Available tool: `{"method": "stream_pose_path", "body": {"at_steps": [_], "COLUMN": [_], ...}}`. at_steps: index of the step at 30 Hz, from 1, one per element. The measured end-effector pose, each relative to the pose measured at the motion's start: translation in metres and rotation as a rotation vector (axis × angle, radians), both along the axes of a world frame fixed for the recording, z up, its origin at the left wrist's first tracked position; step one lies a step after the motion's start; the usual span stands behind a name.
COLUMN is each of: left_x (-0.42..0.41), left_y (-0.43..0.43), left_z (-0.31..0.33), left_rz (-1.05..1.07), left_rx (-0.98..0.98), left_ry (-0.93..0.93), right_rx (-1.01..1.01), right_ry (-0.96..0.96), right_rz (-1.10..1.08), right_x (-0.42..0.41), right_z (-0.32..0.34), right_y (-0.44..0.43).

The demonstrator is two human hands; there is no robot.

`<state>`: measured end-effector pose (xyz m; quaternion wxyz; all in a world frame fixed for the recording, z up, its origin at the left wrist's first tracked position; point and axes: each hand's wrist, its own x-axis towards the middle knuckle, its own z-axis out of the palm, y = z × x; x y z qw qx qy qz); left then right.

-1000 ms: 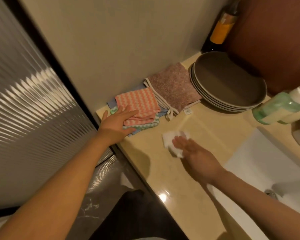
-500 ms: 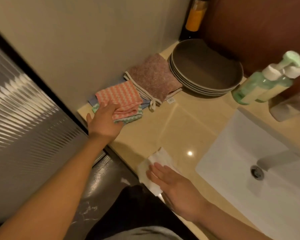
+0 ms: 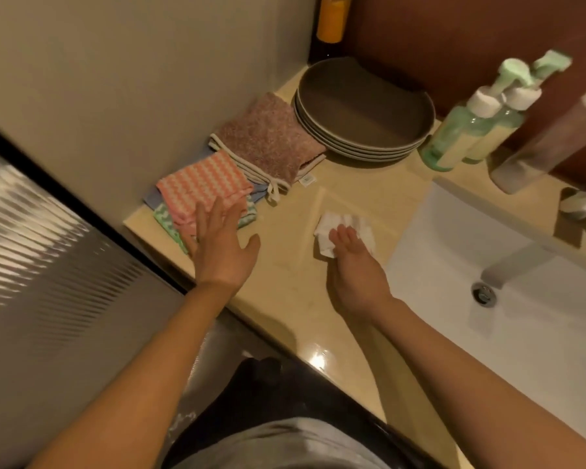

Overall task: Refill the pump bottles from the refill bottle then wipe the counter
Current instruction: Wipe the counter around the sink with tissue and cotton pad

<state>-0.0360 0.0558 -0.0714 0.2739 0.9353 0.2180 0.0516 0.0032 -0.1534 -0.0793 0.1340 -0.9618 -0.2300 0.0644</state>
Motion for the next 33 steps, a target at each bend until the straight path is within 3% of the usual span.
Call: {"method": "stream_pose_path", "body": {"at_steps": [3, 8, 12, 17, 20, 24, 28, 33], "left_x": [-0.009, -0.032, -0.058, -0.084, -0.091, -0.083, -0.076, -0.089], "left_y": [-0.017, -0.042, -0.054, -0.052, -0.047, -0.037, -0.043, -0.061], "left_z": [-0.003, -0.004, -0.009, -0.008, -0.019, -0.038, -0.044, -0.045], "left_rz": [-0.095, -0.471, -0.813, -1.114, -1.166, -1.054, -0.956, -0.875], "left_rx": [-0.064, -0.238, -0.134, -0.091, 0.018, 0.127, 0.263, 0.264], "left_ry": [-0.059, -0.100, 0.045, 0.151, 0.089, 0.045, 0.015, -0.017], "right_rx": [0.014, 0.213, 0.275, 0.297, 0.409, 0.476, 0.591, 0.791], "right_ry": [-0.025, -0.013, 0.246, 0.128, 0.098, -0.024, 0.009, 0.042], "right_rz": [-0.099, -0.009, -0.038, 0.045, -0.030, -0.245, -0.523, -0.694], "right_x": [-0.018, -0.054, -0.091, -0.125, -0.143, -0.156, -0.156, -0.143], "right_z": [-0.007, -0.014, -0.010, -0.006, -0.008, -0.012, 0.003, 0.010], "right_y": [0.030, 0.055, 0.034, -0.002, -0.015, -0.036, -0.062, -0.088]}}
